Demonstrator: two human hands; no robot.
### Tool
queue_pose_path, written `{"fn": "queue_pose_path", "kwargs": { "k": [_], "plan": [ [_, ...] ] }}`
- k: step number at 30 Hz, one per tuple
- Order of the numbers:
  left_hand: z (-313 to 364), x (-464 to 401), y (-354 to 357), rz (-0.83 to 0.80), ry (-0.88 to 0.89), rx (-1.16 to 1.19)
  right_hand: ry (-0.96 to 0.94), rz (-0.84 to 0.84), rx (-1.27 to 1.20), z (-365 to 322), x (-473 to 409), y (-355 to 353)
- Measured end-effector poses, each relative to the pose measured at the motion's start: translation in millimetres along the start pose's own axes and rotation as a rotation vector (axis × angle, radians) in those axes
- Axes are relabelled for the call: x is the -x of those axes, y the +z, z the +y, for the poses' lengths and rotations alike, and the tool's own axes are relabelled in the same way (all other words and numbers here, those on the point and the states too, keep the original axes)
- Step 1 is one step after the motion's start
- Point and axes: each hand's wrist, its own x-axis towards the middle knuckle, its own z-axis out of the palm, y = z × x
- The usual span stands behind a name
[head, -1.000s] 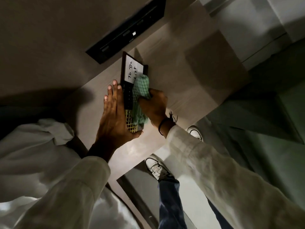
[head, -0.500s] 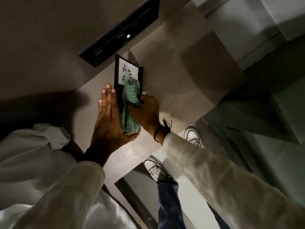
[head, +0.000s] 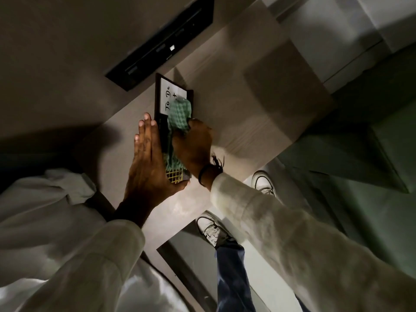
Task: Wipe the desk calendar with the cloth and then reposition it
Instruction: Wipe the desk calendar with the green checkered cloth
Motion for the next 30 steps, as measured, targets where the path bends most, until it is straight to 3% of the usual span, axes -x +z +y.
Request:
{"fn": "queue_pose_path", "kwargs": {
  "k": [2,6,11,14,19,23,28,30],
  "plan": [
    [-0.7,0.4,0.4,-0.011,-0.004,-0.009,-0.053,-0.015,0.022,3.9,8.8,0.9],
    [-0.5,1.5,1.5,0.003,0.003,0.001,0.070,-0.068,-0.031,14.1,-1.3,-10.1],
    [-1.4,1.7,3.5,0.029,0.012,-0.008,-0.112,0.018,0.020,1.5,11.6,1.6],
    [0.0,3.2,2.7,0.042,0.019,0.003,0.086,-0.026,-0.014,14.5,1.4,-5.6],
    [-2.4,2.1,2.8,0.026,0.029,-0.013,-0.138,0.003,0.031,3.9,13.5,-2.1],
    [-3.8,3.6,2.4,0.012,0.019,-0.024,0.010,-0.093,0.032,23.0,3.8,-12.6],
    [-4.6,1.8,5.1,0.025,0.023,-0.009,-0.159,0.012,0.083,7.0,12.0,-2.1],
    [-5.5,1.4,5.1,0.005,0.016,0.002,-0.148,-0.037,0.074,16.0,18.1,-5.5]
  ]
}}
